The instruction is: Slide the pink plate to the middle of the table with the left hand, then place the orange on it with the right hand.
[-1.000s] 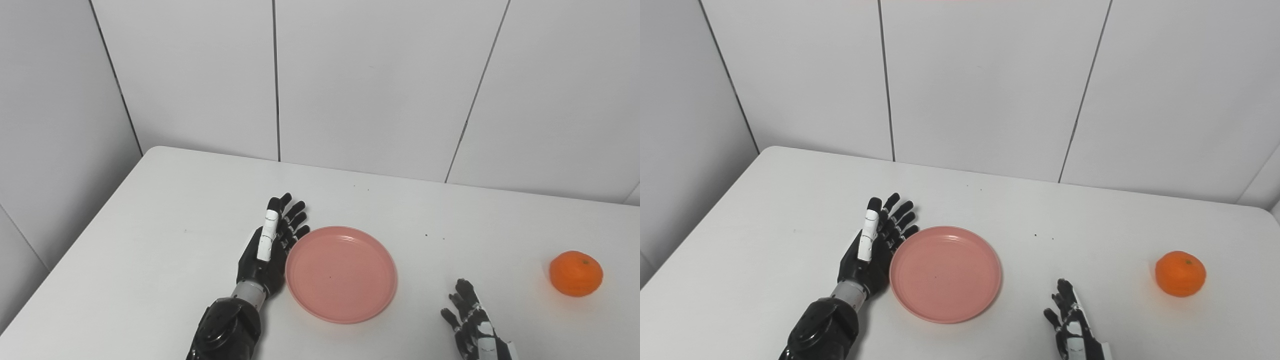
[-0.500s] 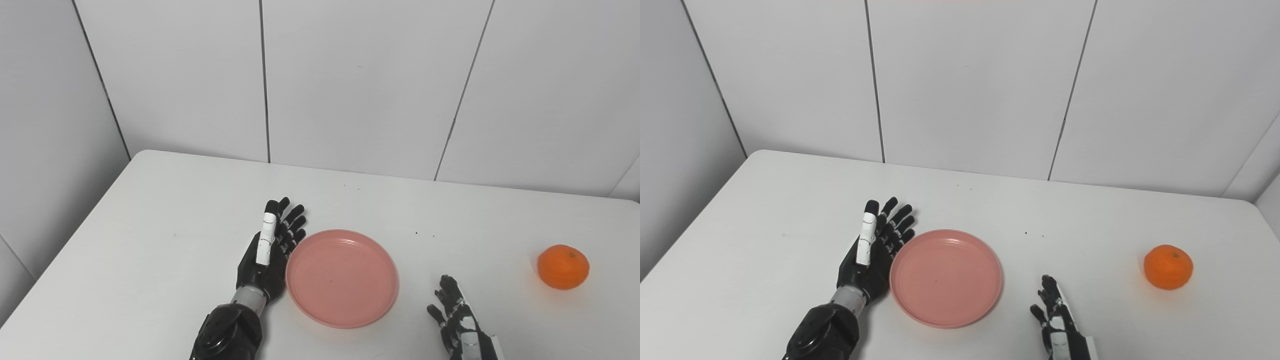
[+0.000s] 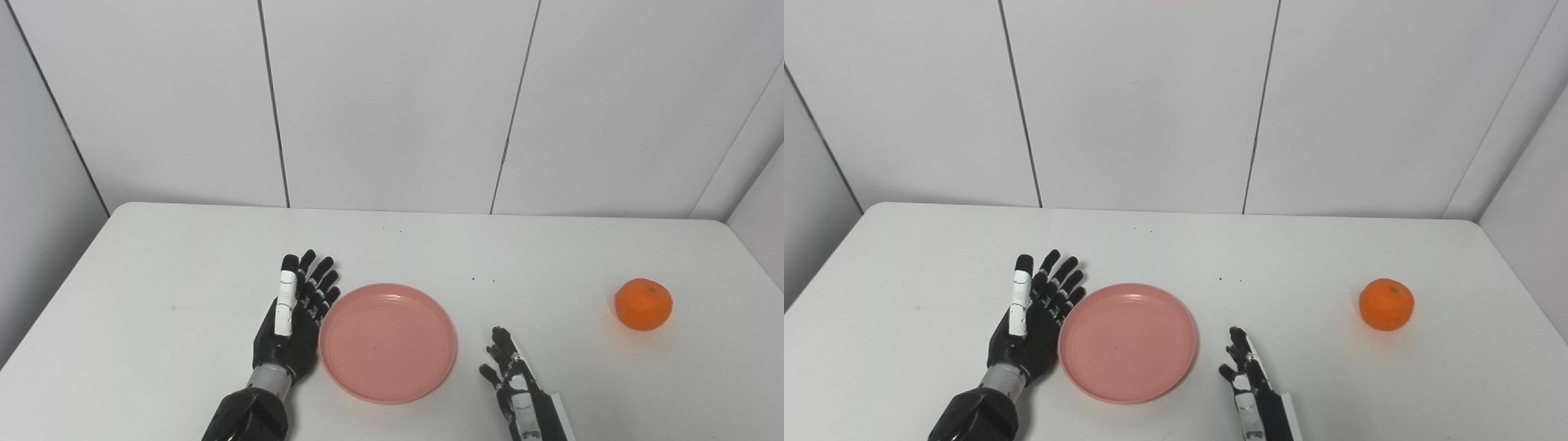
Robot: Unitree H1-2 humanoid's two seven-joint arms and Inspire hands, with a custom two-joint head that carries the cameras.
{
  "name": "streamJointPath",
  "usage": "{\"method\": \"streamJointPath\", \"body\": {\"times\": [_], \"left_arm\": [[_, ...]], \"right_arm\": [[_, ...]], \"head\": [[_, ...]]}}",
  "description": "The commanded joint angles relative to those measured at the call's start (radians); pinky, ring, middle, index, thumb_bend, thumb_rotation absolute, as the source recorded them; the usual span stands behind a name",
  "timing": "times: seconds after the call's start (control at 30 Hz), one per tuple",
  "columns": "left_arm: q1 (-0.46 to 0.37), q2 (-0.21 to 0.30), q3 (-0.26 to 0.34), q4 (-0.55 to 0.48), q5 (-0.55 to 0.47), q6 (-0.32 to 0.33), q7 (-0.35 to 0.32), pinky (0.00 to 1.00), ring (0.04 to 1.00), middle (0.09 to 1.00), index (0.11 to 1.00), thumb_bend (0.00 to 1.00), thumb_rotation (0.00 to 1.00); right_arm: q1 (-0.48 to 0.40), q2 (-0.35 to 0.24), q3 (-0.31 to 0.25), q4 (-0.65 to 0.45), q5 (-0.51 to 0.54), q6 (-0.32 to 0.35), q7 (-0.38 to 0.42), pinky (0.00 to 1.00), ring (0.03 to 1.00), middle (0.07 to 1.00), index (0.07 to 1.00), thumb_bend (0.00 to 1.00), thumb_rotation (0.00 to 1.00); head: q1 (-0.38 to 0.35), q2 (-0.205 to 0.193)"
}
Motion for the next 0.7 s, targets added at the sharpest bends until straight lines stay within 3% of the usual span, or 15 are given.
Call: {"method": "streamJointPath", "body": {"times": [0.0, 0.3, 0.53, 0.67], "left_arm": [[0.021, 0.005, 0.01, 0.026, -0.009, 0.064, 0.01, 1.0, 0.964, 0.954, 0.994, 0.93, 0.77], [0.015, 0.025, 0.031, 0.041, -0.028, 0.064, -0.001, 1.0, 0.981, 0.947, 0.994, 0.93, 0.76], [0.017, 0.032, 0.031, 0.05, -0.03, 0.071, -0.002, 1.0, 0.987, 0.956, 1.0, 0.94, 0.78], [0.024, 0.034, 0.032, 0.047, -0.033, 0.072, -0.004, 1.0, 0.989, 0.954, 1.0, 0.94, 0.78]], "right_arm": [[0.033, 0.06, 0.022, 0.019, -0.014, 0.04, -0.002, 0.92, 0.978, 0.973, 0.934, 0.92, 0.98], [0.021, 0.079, 0.042, 0.037, -0.057, 0.028, -0.051, 0.95, 0.975, 0.969, 0.924, 0.9, 0.99], [0.014, 0.067, 0.051, 0.053, -0.14, -0.057, -0.085, 0.97, 0.978, 0.972, 0.935, 0.79, 1.0], [0.023, 0.064, 0.044, 0.034, -0.179, -0.101, -0.107, 1.0, 0.985, 0.976, 0.937, 0.78, 1.0]], "head": [[-0.027, 0.003], [-0.092, 0.017], [-0.106, 0.014], [-0.096, 0.011]]}}
